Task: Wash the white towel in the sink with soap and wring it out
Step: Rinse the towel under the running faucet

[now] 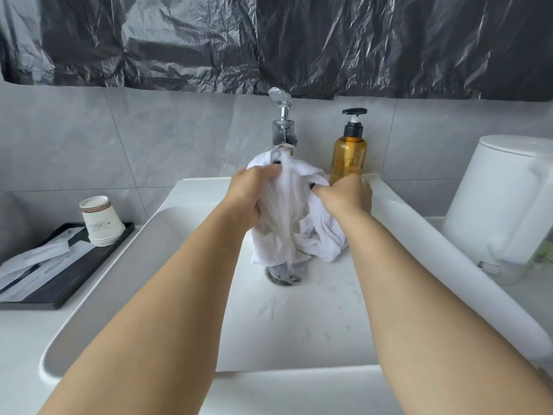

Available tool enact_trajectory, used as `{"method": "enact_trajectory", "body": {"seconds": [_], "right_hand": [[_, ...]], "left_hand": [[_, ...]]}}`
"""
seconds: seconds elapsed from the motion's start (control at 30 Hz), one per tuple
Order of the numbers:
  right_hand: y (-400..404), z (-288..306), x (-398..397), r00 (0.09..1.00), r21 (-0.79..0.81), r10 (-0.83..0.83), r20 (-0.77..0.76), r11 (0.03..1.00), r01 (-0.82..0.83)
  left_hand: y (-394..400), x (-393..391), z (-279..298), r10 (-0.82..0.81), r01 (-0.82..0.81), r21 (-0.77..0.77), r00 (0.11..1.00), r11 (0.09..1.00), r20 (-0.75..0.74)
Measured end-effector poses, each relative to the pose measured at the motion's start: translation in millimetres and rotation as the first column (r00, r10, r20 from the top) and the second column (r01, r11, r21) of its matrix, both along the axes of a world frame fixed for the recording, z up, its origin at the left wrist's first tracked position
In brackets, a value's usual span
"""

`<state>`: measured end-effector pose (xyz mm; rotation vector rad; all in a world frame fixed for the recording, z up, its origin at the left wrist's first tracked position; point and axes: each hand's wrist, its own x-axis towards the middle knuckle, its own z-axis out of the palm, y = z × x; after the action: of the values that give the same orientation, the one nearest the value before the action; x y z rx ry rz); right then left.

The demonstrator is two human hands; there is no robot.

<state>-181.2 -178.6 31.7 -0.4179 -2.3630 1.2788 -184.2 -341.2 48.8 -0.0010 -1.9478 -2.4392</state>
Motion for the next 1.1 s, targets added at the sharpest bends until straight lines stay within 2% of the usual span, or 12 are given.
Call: {"method": "enact_trajectory", "body": {"seconds": [0.1, 0.2, 0.33, 0.4, 0.47, 0.6, 0.67, 0.77, 0.83, 0.9, 1.0, 1.1], "right_hand": [[-4.2, -2.3, 3.9, 0.997, -0.118, 0.014, 0.072, 0.993, -0.005], [-18.0, 0.5, 5.7, 0.964, -0.436, 0.2, 0.177, 0.894, -0.106], [-20.7, 11.0, 8.9, 0.929, -0.758, 0.368, 0.025, 0.613, -0.222], [-17.4, 15.4, 12.8, 0.91, -0.851, 0.408, -0.068, 0.453, -0.267], [-14.8, 16.2, 14.1, 0.888, -0.882, 0.448, -0.108, 0.369, -0.293], [-15.1, 16.8, 15.0, 0.914, -0.889, 0.404, -0.035, 0.406, -0.214], [-13.3, 18.0, 12.6, 0.945, -0.888, 0.328, 0.012, 0.437, -0.141], [-1.5, 17.0, 7.9, 0.981, -0.9, 0.187, 0.05, 0.435, -0.037], [7.1, 17.2, 11.7, 0.98, -0.907, 0.189, 0.054, 0.42, -0.031], [15.0, 17.3, 20.3, 0.953, -0.896, 0.294, 0.067, 0.439, -0.072], [29.5, 17.9, 25.3, 0.911, -0.815, 0.405, 0.08, 0.553, -0.174], [49.3, 26.3, 27.3, 0.937, -0.69, 0.334, 0.104, 0.703, -0.174]], "left_hand": [[-2.7, 1.0, -0.2, -0.068, 0.068, -0.007, 0.998, 0.998, -0.011], [-3.3, 5.8, -0.7, -0.182, 0.183, -0.143, 0.983, 0.973, 0.02], [0.2, 16.6, 3.8, -0.347, 0.364, -0.184, 0.93, 0.913, 0.118], [1.5, 16.1, 5.8, -0.297, 0.312, -0.128, 0.947, 0.941, 0.124], [0.3, 13.4, 6.9, -0.192, 0.198, -0.036, 0.974, 0.98, 0.118], [-12.2, 2.1, 2.1, 0.064, -0.068, 0.024, 0.987, 0.997, 0.145], [-15.4, -5.0, -4.1, 0.213, -0.217, 0.014, 0.967, 0.976, 0.138], [-13.0, -9.1, -11.7, 0.328, -0.329, 0.001, 0.941, 0.944, 0.078], [-13.5, -6.7, -13.1, 0.362, -0.362, -0.018, 0.928, 0.932, 0.092], [-20.1, -3.8, -10.8, 0.356, -0.35, -0.063, 0.924, 0.934, 0.141], [-45.0, 2.6, -7.6, 0.314, -0.292, -0.134, 0.929, 0.947, 0.197], [-71.2, 7.9, -6.2, 0.32, -0.284, -0.205, 0.931, 0.937, 0.176]]}}
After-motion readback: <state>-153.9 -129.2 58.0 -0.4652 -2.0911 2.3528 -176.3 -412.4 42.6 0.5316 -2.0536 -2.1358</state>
